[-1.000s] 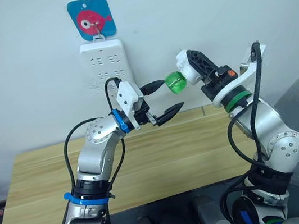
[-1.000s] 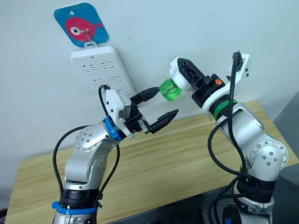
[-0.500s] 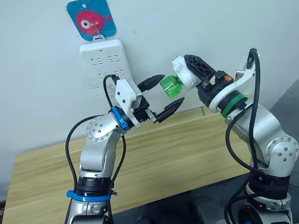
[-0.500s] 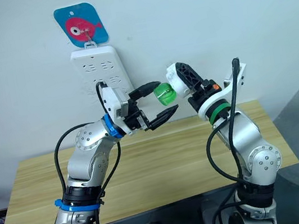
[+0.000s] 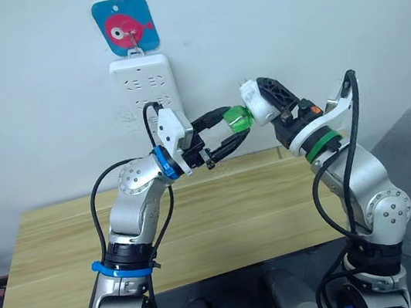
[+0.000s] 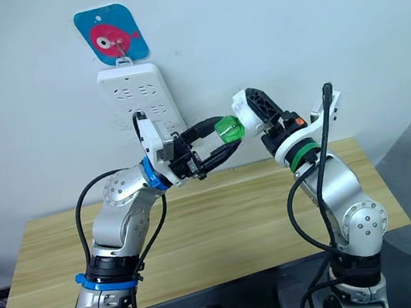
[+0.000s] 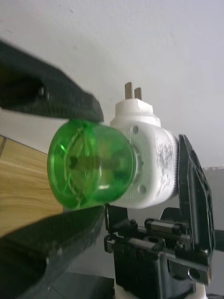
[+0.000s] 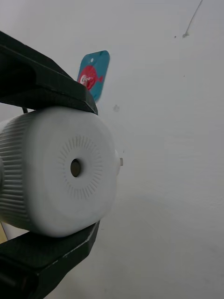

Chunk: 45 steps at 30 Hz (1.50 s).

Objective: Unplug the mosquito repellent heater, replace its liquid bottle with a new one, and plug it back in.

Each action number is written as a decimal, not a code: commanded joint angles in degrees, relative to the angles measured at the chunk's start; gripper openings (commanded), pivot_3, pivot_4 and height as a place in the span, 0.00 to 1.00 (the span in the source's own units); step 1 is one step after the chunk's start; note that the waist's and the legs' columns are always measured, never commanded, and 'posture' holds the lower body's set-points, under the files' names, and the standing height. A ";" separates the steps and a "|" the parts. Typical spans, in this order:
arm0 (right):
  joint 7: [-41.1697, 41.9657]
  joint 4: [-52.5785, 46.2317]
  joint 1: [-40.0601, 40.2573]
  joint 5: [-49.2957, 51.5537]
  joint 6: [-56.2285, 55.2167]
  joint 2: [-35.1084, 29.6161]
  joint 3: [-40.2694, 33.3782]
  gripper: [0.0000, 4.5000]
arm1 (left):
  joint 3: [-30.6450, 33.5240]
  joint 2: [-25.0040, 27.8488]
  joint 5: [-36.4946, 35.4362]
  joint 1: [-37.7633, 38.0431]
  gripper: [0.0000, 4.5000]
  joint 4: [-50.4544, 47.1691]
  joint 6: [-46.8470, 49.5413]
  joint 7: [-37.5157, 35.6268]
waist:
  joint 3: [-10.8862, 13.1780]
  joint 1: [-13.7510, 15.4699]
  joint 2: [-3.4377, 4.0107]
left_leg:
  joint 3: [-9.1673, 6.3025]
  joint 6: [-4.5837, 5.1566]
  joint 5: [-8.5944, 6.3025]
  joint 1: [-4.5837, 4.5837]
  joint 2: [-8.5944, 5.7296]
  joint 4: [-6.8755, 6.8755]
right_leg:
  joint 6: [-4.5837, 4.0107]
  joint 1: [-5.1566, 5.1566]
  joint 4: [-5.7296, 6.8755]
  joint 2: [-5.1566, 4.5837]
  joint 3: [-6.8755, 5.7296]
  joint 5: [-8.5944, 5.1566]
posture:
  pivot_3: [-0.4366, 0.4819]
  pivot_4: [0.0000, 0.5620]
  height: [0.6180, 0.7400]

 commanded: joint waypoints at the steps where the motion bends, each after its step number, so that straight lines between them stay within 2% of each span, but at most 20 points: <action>1: 0.72 -1.63 -0.03 2.10 -0.89 -0.37 1.89 0.66 | -0.04 -0.91 -0.05 -2.26 0.50 -1.30 -0.49 0.63 | 0.00 0.00 0.00 | 0.00 0.00 0.00 0.00 0.00 0.00 | 0.00 0.00 0.00 0.00 -0.01 0.00 | 0.24 0.27 0.88; 9: 0.94 -1.91 1.62 4.51 -1.61 -2.56 2.87 0.66 | 0.05 -0.77 0.43 -2.14 0.50 -2.13 -0.61 0.46 | -0.01 0.00 0.00 | 0.00 0.00 0.00 0.00 0.00 0.01 | 0.00 0.00 0.00 0.00 0.01 0.00 | 0.24 0.28 0.88; 11: 2.12 -2.49 2.05 5.18 -1.83 -3.48 2.28 0.82 | 0.15 -0.55 0.58 -1.99 0.50 -2.04 -0.83 0.38 | -0.01 0.02 0.00 | 0.00 0.00 0.00 0.00 0.00 0.01 | 0.00 0.00 0.00 0.00 0.00 0.00 | 0.24 0.28 0.88; 14: 3.26 -2.91 3.40 5.09 -1.96 -6.94 0.28 1.00 | 0.14 0.43 0.85 -1.35 0.50 -2.54 -1.00 -0.17 | -0.01 0.06 0.00 | 0.01 0.00 0.00 0.00 0.01 0.01 | 0.00 0.00 0.00 0.00 0.01 0.00 | 0.24 0.28 0.88; 20: 7.68 -2.43 9.54 11.36 -0.12 -18.64 -5.76 1.00 | 0.28 3.55 1.03 2.24 0.50 -4.62 -0.55 -1.40 | 0.00 0.28 0.00 | -0.01 0.01 0.00 -0.02 0.00 0.04 | 0.00 0.01 -0.03 0.01 0.00 0.00 | 0.25 0.30 0.88; 23: 15.61 0.52 12.59 12.36 5.17 -28.05 -8.15 1.00 | 0.17 6.13 1.70 4.92 0.50 -4.40 -2.16 -3.57 | 0.00 0.34 0.02 | 0.07 0.01 -0.01 -0.01 0.00 0.04 | 0.00 0.02 -0.04 0.02 0.09 0.00 | 0.25 0.31 0.88; 29: 33.53 7.42 10.21 8.79 17.49 -41.36 -3.68 1.00 | -0.68 9.56 2.68 6.97 0.50 -3.88 -7.28 -9.26 | 0.01 0.45 0.02 | 0.28 0.04 -0.02 0.15 0.07 0.06 | 0.00 0.04 0.02 0.19 0.41 0.00 | 0.28 0.33 0.88; 32: 42.60 15.32 7.56 16.35 27.22 -46.82 -1.43 1.00 | -1.56 10.30 3.45 8.05 0.50 -3.51 -11.24 -11.92 | 0.01 1.04 0.02 | 0.46 0.09 -0.05 0.18 0.06 0.07 | 0.00 0.05 -0.02 0.20 0.61 0.00 | 0.29 0.33 0.88; 37: 51.77 20.33 3.49 12.73 34.37 -49.56 1.94 1.00 | -2.67 10.52 3.44 9.20 0.50 -4.50 -12.60 -13.76 | 0.02 1.99 0.00 | 0.66 0.15 -0.08 0.16 0.05 0.13 | 0.01 0.04 -0.08 0.19 0.84 0.00 | 0.31 0.34 0.88; 45: 55.94 23.90 -0.91 10.83 38.43 -47.97 4.77 1.00 | -3.09 11.17 3.07 9.70 0.50 -5.47 -13.08 -15.75 | 0.03 2.85 -0.01 | 0.71 0.15 -0.09 0.17 0.04 0.16 | 0.03 0.05 -0.08 0.19 0.89 0.01 | 0.31 0.35 0.88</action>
